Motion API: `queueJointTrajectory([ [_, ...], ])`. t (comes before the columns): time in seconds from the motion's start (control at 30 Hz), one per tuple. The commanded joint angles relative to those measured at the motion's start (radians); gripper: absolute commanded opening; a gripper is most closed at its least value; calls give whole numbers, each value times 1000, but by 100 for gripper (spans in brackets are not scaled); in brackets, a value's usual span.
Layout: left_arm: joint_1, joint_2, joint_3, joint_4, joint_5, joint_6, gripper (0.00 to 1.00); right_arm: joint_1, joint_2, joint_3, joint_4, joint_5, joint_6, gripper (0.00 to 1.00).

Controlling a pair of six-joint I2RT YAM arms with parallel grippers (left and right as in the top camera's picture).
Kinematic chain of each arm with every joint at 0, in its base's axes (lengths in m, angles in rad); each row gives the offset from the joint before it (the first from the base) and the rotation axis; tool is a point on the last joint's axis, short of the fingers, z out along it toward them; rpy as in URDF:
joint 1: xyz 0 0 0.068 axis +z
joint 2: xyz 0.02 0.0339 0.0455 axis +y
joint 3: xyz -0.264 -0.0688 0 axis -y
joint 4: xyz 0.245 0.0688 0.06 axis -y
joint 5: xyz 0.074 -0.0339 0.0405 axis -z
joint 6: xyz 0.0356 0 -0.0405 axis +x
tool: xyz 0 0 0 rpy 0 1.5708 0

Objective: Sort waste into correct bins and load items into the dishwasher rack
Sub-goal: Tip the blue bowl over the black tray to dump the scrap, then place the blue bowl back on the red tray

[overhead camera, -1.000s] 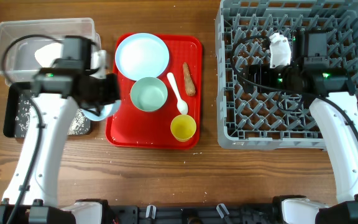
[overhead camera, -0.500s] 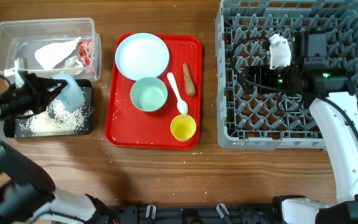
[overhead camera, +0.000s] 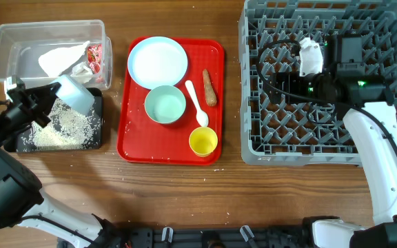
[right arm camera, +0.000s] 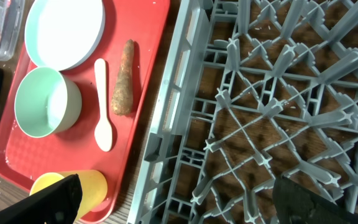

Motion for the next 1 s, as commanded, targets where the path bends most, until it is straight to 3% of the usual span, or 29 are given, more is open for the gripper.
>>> queueJointTrajectory([
  [0.0,66,4,5,2,54,-77,4,-1,-5,13,3,1,10,100],
  [0.23,165,3,5,-24,55,-92,4,-1,-5,13,2,1,11,100],
  [0.43,69,-135,5,-43,3,83,4,-1,-5,13,3,1,11,100],
  [0.53,-67,-281,5,-44,-300,84,4,-1,-5,13,2,1,11,100],
  [0.7,-419,-412,5,-48,-944,-69,4,-1,-5,13,3,1,11,100],
  [0.8,-612,-400,-14,-55,-1177,-145,4,-1,-5,13,2,1,11,100],
  [0.97,-867,-389,-164,54,-1332,-285,4,-1,-5,13,3,1,11,100],
])
